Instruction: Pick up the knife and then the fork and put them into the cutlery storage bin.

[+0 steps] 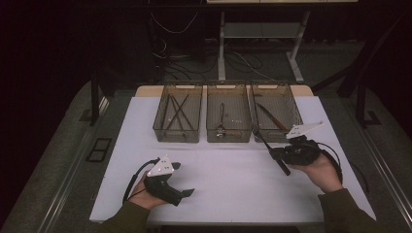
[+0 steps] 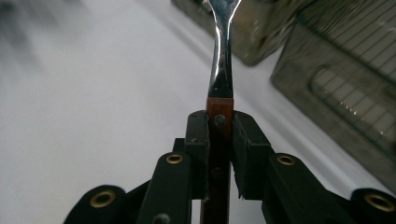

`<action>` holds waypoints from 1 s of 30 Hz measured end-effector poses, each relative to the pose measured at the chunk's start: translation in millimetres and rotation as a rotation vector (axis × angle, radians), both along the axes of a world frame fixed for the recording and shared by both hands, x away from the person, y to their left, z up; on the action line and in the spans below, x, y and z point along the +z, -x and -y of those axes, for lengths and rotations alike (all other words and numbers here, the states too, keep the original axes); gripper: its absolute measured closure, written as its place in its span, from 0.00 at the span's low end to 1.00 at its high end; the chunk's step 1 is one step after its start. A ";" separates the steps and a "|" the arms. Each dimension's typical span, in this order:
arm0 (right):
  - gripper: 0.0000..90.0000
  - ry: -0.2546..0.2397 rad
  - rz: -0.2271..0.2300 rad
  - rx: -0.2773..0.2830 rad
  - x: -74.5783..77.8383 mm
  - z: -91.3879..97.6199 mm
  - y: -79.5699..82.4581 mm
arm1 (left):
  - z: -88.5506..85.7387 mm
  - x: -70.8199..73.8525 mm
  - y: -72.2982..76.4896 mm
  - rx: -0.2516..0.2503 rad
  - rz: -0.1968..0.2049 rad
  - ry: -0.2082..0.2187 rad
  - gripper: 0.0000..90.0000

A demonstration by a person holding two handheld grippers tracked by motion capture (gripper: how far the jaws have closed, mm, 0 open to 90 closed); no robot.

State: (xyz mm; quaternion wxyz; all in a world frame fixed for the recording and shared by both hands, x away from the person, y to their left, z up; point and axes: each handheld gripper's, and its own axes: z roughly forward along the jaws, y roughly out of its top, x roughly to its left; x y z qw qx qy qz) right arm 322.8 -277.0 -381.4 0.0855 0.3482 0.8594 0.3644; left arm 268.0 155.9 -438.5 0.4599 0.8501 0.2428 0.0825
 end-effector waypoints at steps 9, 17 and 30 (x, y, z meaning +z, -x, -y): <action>0.86 -0.083 0.042 -0.056 7.3 16.8 -6.5 | 0.3 -0.4 -0.3 0.002 -0.004 0.001 0.00; 0.86 -0.126 0.097 -0.122 19.3 30.0 -17.1 | 0.0 -0.8 -0.9 0.006 -0.007 0.000 0.00; 0.86 -0.128 0.167 -0.186 36.3 36.0 -39.1 | -0.1 -0.9 -1.1 0.007 -0.009 0.001 0.00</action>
